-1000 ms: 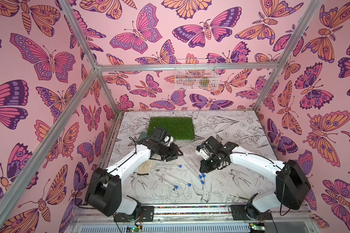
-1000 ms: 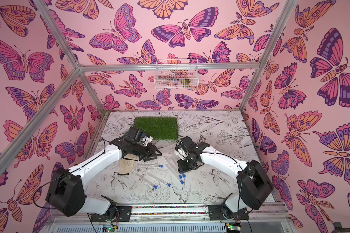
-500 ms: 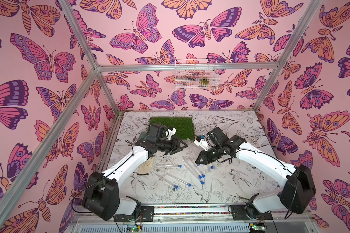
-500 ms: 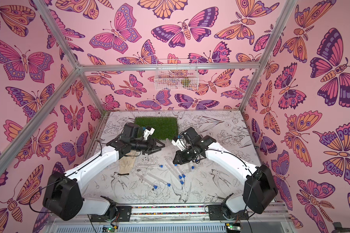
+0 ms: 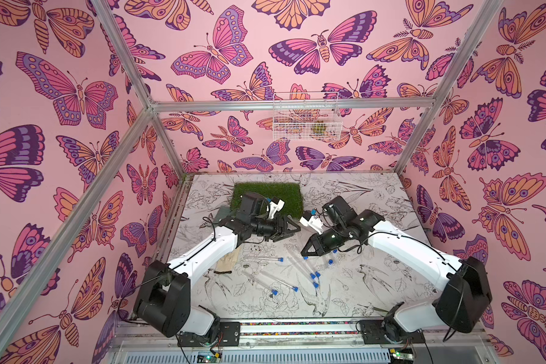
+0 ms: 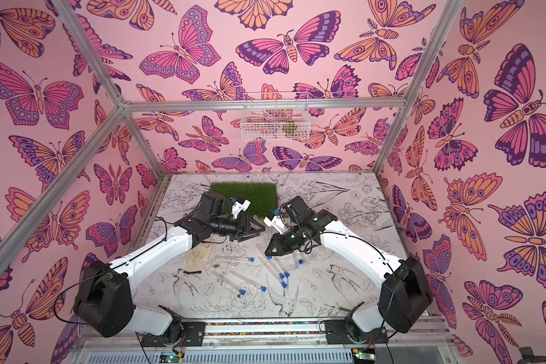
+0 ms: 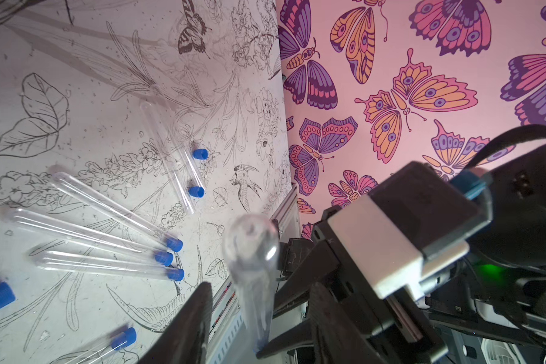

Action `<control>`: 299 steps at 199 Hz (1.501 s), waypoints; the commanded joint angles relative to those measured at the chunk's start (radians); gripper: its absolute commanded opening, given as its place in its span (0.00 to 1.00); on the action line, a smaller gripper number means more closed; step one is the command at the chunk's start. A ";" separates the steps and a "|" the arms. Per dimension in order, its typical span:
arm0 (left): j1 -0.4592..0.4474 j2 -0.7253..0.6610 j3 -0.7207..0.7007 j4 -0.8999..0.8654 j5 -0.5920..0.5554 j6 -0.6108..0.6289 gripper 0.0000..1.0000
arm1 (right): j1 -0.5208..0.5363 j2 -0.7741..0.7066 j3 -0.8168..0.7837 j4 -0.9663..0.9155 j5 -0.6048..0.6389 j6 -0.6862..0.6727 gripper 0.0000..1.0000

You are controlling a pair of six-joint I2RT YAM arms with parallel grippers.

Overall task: Remove stoppers from test tubes
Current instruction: Pick up the test tube at the center of the board.

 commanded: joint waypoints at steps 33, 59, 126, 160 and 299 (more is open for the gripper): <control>-0.013 0.027 0.037 -0.012 -0.005 0.043 0.33 | -0.004 0.005 0.039 -0.006 -0.023 0.002 0.16; -0.013 0.019 0.035 -0.040 -0.019 0.065 0.30 | -0.004 0.008 0.040 -0.006 -0.019 0.000 0.16; -0.012 0.026 0.042 -0.076 -0.033 0.093 0.13 | -0.004 0.006 0.042 0.000 -0.009 0.010 0.23; -0.011 0.030 0.046 -0.092 -0.034 0.107 0.09 | -0.012 -0.012 0.053 -0.031 0.025 0.006 0.42; -0.010 0.076 0.074 -0.045 -0.199 -0.096 0.08 | -0.206 -0.251 -0.112 0.103 0.122 0.180 0.70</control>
